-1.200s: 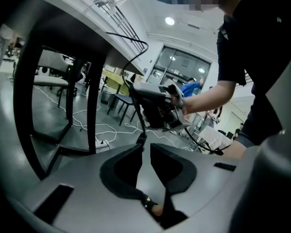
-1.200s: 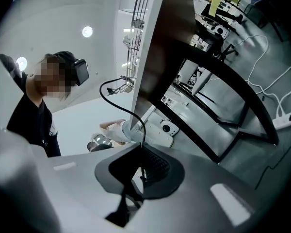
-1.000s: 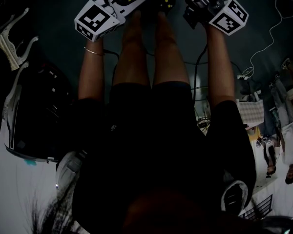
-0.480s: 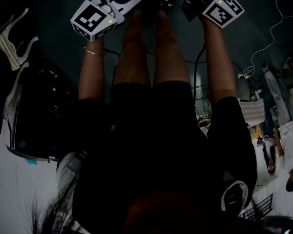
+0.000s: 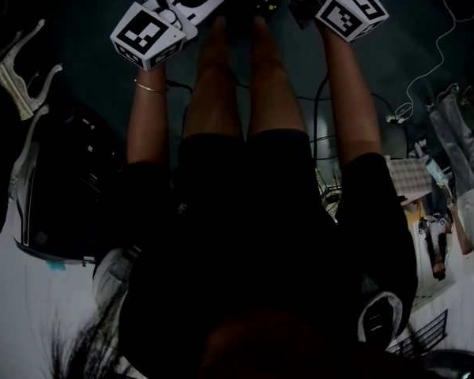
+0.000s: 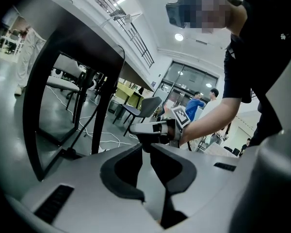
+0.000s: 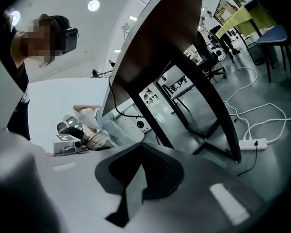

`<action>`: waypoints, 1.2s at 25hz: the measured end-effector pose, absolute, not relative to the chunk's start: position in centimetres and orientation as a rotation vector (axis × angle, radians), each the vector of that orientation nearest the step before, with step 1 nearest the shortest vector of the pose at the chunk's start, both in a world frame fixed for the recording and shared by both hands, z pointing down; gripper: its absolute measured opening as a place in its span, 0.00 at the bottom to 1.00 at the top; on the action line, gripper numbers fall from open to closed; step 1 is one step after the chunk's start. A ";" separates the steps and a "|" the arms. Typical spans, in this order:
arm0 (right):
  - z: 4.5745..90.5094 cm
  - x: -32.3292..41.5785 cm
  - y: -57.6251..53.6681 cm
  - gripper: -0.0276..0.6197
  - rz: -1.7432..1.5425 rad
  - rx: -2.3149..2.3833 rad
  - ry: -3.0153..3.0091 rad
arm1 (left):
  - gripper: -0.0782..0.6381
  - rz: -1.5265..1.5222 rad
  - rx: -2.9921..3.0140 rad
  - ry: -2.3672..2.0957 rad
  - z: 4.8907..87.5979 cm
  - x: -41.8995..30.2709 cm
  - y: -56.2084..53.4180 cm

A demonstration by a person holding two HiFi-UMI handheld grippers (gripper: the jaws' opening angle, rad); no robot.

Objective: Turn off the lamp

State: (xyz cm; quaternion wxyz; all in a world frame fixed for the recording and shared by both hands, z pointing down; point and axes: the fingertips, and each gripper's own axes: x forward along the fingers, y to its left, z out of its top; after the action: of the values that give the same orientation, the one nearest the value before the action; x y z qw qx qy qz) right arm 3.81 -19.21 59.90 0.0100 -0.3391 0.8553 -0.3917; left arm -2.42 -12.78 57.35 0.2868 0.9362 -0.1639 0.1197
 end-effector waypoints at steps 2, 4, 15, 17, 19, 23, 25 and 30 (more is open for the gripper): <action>59.7 4.0 -19.1 0.04 -1.220 -1.066 2.666 | 0.19 0.322 2.500 -0.438 57.3 -2.3 -12.8; 59.6 4.3 -19.1 0.04 -1.217 -1.078 2.653 | 0.19 0.333 2.496 -0.441 57.3 -2.3 -13.0; 54.5 3.4 -17.5 0.04 -1.077 -1.034 2.683 | 0.19 0.290 2.539 -0.462 54.1 -2.1 -14.4; 53.1 2.9 -17.0 0.04 -1.044 -1.011 2.700 | 0.19 0.277 2.547 -0.464 53.0 -1.9 -14.5; 51.8 2.6 -16.6 0.04 -1.023 -0.994 2.712 | 0.19 0.272 2.562 -0.459 51.9 -1.5 -14.6; 49.9 2.4 -15.7 0.04 -1.001 -0.985 2.735 | 0.19 0.231 2.579 -0.466 49.7 -1.2 -14.9; 48.6 2.4 -15.3 0.04 -0.985 -0.982 2.736 | 0.19 0.208 2.583 -0.470 48.4 -1.1 -14.8; 45.0 2.1 -14.6 0.04 -0.933 -0.972 2.741 | 0.14 0.243 2.654 -0.438 45.1 -0.5 -14.3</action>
State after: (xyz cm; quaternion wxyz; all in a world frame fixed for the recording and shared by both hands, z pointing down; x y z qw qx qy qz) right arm 2.14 -14.62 44.96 0.0435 -0.3180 0.8966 -0.3050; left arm -0.51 -14.25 45.09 0.2187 0.9589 -0.1582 0.0878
